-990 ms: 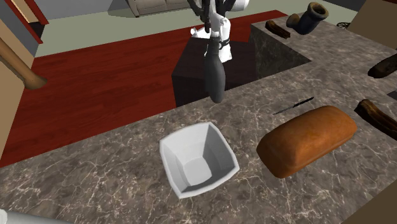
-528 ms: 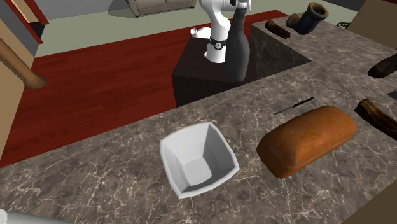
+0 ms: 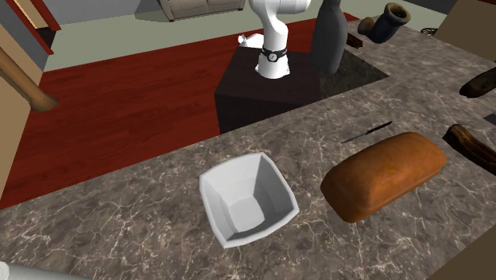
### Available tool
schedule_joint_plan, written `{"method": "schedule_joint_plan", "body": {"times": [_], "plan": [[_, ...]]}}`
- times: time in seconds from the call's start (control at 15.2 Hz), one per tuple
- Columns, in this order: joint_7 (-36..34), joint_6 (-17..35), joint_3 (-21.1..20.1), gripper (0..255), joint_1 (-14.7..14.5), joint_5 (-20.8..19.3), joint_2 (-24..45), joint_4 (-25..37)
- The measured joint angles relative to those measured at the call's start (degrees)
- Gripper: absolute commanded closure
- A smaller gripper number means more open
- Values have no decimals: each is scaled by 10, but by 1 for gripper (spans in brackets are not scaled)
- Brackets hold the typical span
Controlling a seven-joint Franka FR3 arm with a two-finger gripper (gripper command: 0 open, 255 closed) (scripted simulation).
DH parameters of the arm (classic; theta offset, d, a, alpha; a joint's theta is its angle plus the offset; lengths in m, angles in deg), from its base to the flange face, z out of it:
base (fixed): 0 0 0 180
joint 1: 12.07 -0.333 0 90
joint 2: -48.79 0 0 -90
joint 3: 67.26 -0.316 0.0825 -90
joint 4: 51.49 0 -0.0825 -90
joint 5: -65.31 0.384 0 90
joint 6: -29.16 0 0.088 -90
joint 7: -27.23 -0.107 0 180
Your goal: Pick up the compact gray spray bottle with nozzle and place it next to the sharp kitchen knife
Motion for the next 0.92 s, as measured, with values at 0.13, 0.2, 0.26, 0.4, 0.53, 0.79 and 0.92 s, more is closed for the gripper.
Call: {"method": "schedule_joint_plan", "body": {"times": [0.13,0.2,0.26,0.4,0.53,0.79,0.92], "plan": [[-18,-22,-11,255,-6,5,-13,11],[-31,-27,-19,255,-10,9,-23,7],[-40,-41,-24,255,-13,10,-24,20],[-65,-60,-39,255,-20,17,-35,32],[-90,-79,-55,255,-27,25,-44,44],[-109,-82,-68,255,-33,32,-60,34],[-108,-69,-69,255,-34,33,-65,16]]}}
